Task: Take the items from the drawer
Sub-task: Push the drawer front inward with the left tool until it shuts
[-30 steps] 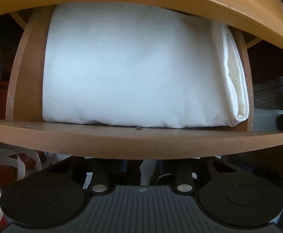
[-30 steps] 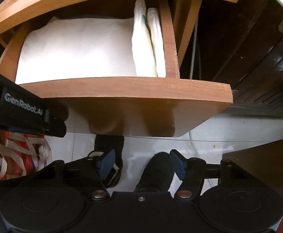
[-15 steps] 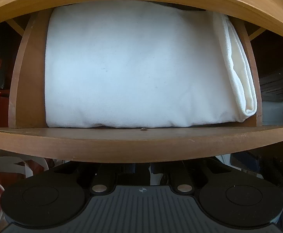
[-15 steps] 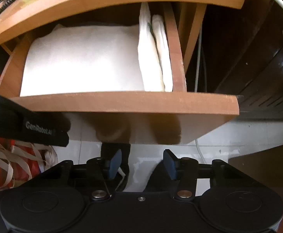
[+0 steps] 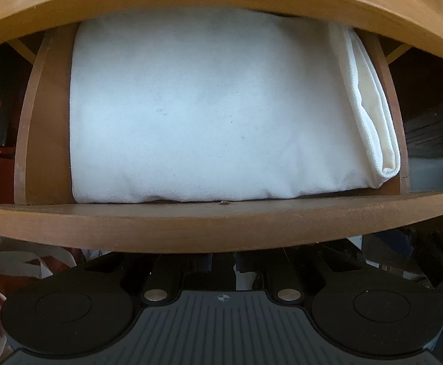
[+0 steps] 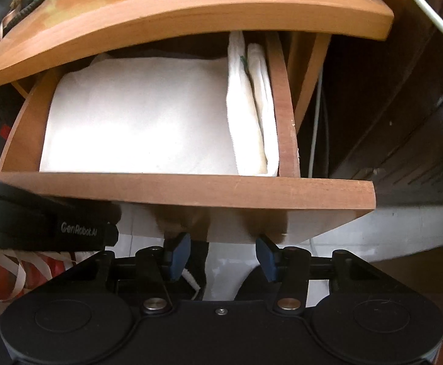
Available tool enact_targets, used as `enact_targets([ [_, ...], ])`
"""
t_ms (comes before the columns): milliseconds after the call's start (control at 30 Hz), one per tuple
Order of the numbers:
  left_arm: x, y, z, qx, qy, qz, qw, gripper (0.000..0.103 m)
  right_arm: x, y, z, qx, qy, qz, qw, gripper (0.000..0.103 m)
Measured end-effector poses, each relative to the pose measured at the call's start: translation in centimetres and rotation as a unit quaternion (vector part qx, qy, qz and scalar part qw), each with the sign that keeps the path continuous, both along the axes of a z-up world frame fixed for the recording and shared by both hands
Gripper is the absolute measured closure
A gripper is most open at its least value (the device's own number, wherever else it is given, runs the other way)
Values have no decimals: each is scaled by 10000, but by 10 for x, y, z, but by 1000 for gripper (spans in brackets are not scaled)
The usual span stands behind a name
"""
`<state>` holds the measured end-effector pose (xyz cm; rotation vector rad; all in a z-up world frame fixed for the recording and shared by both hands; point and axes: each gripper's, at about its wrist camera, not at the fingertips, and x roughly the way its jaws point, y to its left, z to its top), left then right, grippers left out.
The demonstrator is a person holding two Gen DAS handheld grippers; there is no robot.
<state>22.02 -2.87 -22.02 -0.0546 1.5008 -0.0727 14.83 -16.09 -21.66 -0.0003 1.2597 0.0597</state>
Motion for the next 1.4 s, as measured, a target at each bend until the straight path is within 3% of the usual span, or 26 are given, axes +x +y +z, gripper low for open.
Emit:
enact_targets([
  [200, 10, 3, 7, -20, -112, 23, 9999, 90, 12, 3, 7, 42, -154, 95, 9998, 57],
  [300, 16, 3, 13, -12, -207, -2, 9998, 97, 18, 4, 10, 43, -237, 132, 9996, 57],
  [333, 19, 4, 16, -13, -245, -23, 9997, 103, 21, 5, 11, 43, -260, 142, 9996, 57],
  [533, 31, 2, 19, 34, -328, -141, 9994, 103, 37, 10, 14, 72, -362, 195, 9991, 57],
  [700, 37, 9, 19, -72, -242, -30, 9997, 103, 48, 18, 15, 97, -429, 320, 9985, 57],
  [1400, 47, 17, 29, 91, -293, 146, 9994, 103, 75, 31, 27, 286, -588, 448, 9969, 56],
])
